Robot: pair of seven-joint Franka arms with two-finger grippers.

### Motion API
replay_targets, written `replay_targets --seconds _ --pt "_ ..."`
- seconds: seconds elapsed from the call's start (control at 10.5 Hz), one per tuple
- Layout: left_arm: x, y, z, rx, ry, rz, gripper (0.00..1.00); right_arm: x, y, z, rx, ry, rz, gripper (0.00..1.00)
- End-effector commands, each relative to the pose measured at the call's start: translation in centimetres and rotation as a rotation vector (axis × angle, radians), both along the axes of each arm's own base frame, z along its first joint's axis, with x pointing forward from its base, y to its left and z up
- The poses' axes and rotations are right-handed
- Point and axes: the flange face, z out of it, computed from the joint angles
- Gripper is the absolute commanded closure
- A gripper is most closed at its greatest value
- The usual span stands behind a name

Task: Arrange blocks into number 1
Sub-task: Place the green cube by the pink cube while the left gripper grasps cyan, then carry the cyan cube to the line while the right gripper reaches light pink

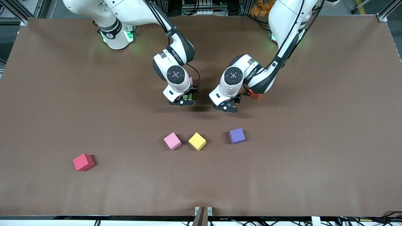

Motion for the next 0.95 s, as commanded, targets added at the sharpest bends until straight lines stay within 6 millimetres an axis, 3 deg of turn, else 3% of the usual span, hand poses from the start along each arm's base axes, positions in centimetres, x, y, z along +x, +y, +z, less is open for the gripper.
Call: replay_targets --seconds 0.0,0.19,0.29,0.38,0.57,0.76,0.86 --pt "0.8 -0.4 -0.4 -0.009 -0.006 0.003 0.0 3.0 -2.9 3.4 0.027 -0.024 -0.067 0.0" --pt "0.9 -0.3 -0.4 -0.008 -0.007 0.003 0.06 6.8 -7.2 5.6 0.05 -0.034 -0.118 0.0" --pt "0.9 -0.2 -0.5 -0.007 -0.007 0.001 0.61 8.6 -8.8 6.7 0.057 -0.033 -0.14 0.0" --pt "0.6 -0.1 -0.8 0.0 0.0 0.0 1.0 10.5 -10.0 7.6 0.064 -0.038 -0.163 0.0" --pt "0.1 -0.1 -0.9 0.014 0.008 0.038 1.0 15.1 -13.1 9.1 0.106 -0.093 -0.151 0.0" --pt "-0.2 -0.1 0.1 0.033 0.005 0.101 1.0 19.5 -16.0 8.7 0.145 -0.144 -0.058 0.0" --pt "-1.3 -1.1 1.2 0.052 0.005 0.137 1.0 21.7 -17.6 8.0 0.16 -0.167 -0.002 0.0"
